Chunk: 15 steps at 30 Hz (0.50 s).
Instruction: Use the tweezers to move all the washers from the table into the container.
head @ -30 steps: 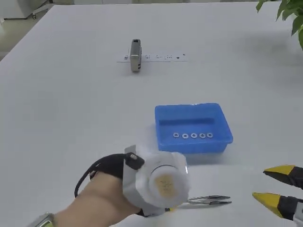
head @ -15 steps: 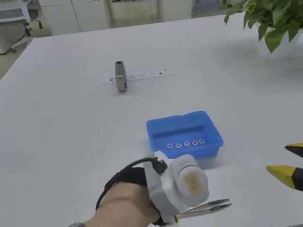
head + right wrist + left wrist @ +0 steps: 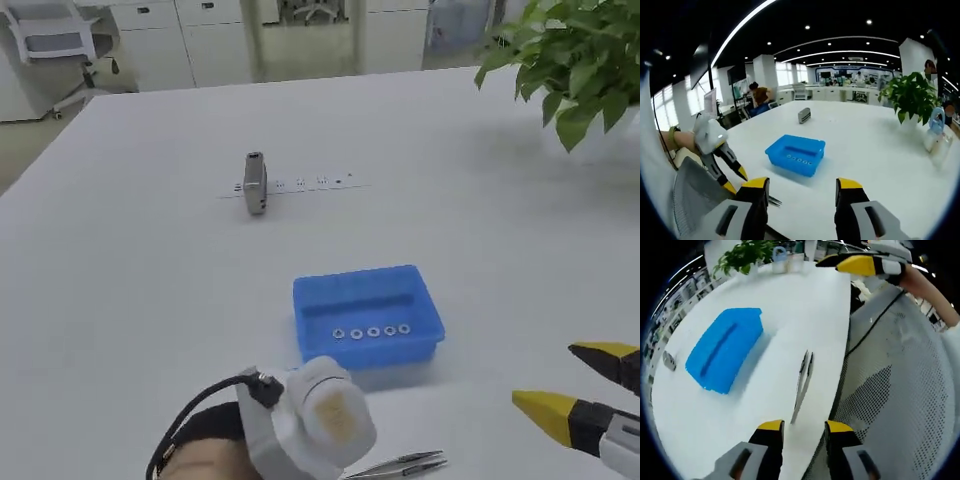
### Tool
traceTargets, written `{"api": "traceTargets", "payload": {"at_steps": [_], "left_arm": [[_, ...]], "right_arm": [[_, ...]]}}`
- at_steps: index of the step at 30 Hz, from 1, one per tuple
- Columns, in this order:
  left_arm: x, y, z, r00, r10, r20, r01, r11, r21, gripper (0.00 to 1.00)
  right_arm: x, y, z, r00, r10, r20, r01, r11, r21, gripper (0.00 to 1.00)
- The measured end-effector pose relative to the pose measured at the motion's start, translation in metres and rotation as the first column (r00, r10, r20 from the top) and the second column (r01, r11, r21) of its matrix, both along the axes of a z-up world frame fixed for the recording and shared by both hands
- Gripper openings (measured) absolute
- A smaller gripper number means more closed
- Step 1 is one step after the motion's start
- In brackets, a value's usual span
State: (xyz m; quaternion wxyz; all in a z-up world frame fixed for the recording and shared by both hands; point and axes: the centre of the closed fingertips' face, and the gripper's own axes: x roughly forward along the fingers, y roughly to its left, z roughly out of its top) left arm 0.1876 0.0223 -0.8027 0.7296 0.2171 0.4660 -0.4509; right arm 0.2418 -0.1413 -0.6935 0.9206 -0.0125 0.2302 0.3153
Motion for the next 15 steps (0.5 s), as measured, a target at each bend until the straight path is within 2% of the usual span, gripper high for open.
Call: {"api": "traceTargets", "payload": {"at_steps": [1,3,5,6,7,8,9,10,11,12,13,14,15], "left_arm": [[0.002,0.0,0.004,0.999,0.048,0.015,-0.047,0.998,-0.029,0.35],[0.007,0.003,0.015,0.985,0.164,0.055,-0.158,0.983,-0.091,0.37],[0.012,0.009,0.031,0.959,0.266,0.102,-0.248,0.955,-0.162,0.4],[0.017,0.014,0.043,0.931,0.338,0.134,-0.305,0.927,-0.217,0.43],[0.02,0.017,0.051,0.914,0.377,0.15,-0.333,0.908,-0.253,0.46],[0.025,0.022,0.064,0.877,0.448,0.172,-0.382,0.869,-0.315,0.49],[0.028,0.028,0.072,0.843,0.509,0.174,-0.429,0.831,-0.355,0.51],[0.032,0.032,0.083,0.811,0.554,0.19,-0.449,0.796,-0.407,0.52],[0.036,0.038,0.097,0.768,0.605,0.209,-0.457,0.747,-0.482,0.52],[0.038,0.046,0.108,0.717,0.665,0.207,-0.485,0.69,-0.537,0.53],[0.04,0.053,0.115,0.682,0.7,0.213,-0.494,0.655,-0.572,0.55],[0.041,0.057,0.122,0.653,0.725,0.22,-0.491,0.626,-0.606,0.59],[0.042,0.065,0.131,0.603,0.768,0.216,-0.503,0.576,-0.644,0.66]], "right_arm": [[0.001,0.001,0.002,1.0,0.007,0.004,-0.007,1.0,0.022,0.55],[0.004,0.001,0.005,0.999,0.041,0.021,-0.041,0.999,0.025,0.59],[0.007,-0.001,0.003,0.996,0.079,0.036,-0.078,0.997,-0.02,0.62],[0.009,-0.003,0.003,0.996,0.081,0.04,-0.08,0.996,-0.027,0.64],[0.011,-0.005,0.002,0.995,0.084,0.046,-0.083,0.996,-0.032,0.66],[0.013,-0.007,0.003,0.994,0.096,0.055,-0.094,0.995,-0.036,0.67],[0.015,-0.009,0.003,0.993,0.1,0.059,-0.098,0.994,-0.039,0.69],[0.018,-0.013,0.004,0.993,0.101,0.062,-0.099,0.994,-0.043,0.71],[0.019,-0.015,0.004,0.993,0.102,0.065,-0.099,0.994,-0.044,0.72],[0.021,-0.018,0.005,0.992,0.1,0.07,-0.098,0.994,-0.042,0.75],[0.022,-0.02,0.005,0.993,0.097,0.073,-0.094,0.995,-0.04,0.77],[0.022,-0.022,0.006,0.992,0.095,0.078,-0.092,0.995,-0.042,0.8],[0.023,-0.024,0.006,0.992,0.094,0.084,-0.09,0.995,-0.046,0.82]]}}
